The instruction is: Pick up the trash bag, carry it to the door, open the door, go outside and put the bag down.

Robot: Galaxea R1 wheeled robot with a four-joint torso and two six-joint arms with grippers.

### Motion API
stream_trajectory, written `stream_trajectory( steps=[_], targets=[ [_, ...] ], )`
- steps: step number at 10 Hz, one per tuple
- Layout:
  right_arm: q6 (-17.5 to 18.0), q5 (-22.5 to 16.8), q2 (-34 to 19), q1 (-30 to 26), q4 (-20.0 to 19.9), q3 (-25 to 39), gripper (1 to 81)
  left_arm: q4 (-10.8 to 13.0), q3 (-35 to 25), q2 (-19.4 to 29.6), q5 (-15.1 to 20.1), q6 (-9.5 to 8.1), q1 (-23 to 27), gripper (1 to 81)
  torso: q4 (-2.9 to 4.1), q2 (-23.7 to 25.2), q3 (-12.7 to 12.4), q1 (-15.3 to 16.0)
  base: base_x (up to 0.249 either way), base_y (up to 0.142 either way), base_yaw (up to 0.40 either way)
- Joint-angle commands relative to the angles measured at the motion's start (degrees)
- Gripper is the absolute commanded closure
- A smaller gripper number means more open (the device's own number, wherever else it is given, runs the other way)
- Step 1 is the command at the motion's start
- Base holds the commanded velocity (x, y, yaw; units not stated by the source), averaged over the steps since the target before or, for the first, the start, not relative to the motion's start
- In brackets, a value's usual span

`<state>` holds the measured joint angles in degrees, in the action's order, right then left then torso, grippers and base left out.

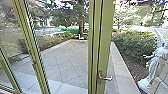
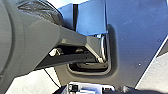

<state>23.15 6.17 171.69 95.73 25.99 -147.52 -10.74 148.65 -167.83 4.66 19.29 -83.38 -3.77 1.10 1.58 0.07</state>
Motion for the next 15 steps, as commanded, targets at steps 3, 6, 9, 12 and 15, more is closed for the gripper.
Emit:
stream_trajectory(
  steps=[3, 6, 9, 12, 15],
  targets=[
    [-0.2, -2.5, 0.3, -1.7, 0.6, 0.4, 1.0, 0.6, -0.2, 0.2, 3.6, 0.23, 3.1, 81.1, 0.02, 0.0, 0.0, 0.0, 0.000, 0.000, 0.235],
    [-0.2, -2.5, 0.2, -1.7, 0.6, 0.4, 1.0, 0.6, 1.3, -0.5, 3.6, 0.23, 3.0, 81.1, 0.02, 0.0, 0.0, 0.0, 0.000, 0.000, 0.210],
    [-0.1, -2.5, 0.2, -1.5, 0.6, 0.3, 1.0, 1.1, 2.3, -1.2, 3.8, 0.14, 3.1, 81.1, 0.02, 0.0, 0.0, 0.0, 0.000, 0.000, 0.074],
    [0.1, -2.4, -0.1, -1.6, -0.5, 0.3, 1.0, 0.3, 2.3, -1.2, 3.8, -0.20, 3.1, 81.1, 0.00, 0.0, 0.0, 0.0, 0.000, -0.062, 0.000],
    [0.4, -1.3, -1.4, -0.9, -0.6, 1.0, 1.0, 0.1, 2.3, -0.8, 4.6, -0.48, 3.2, 81.1, 0.02, 0.0, 0.0, 0.0, 0.000, 0.000, 0.000]
  ],
)
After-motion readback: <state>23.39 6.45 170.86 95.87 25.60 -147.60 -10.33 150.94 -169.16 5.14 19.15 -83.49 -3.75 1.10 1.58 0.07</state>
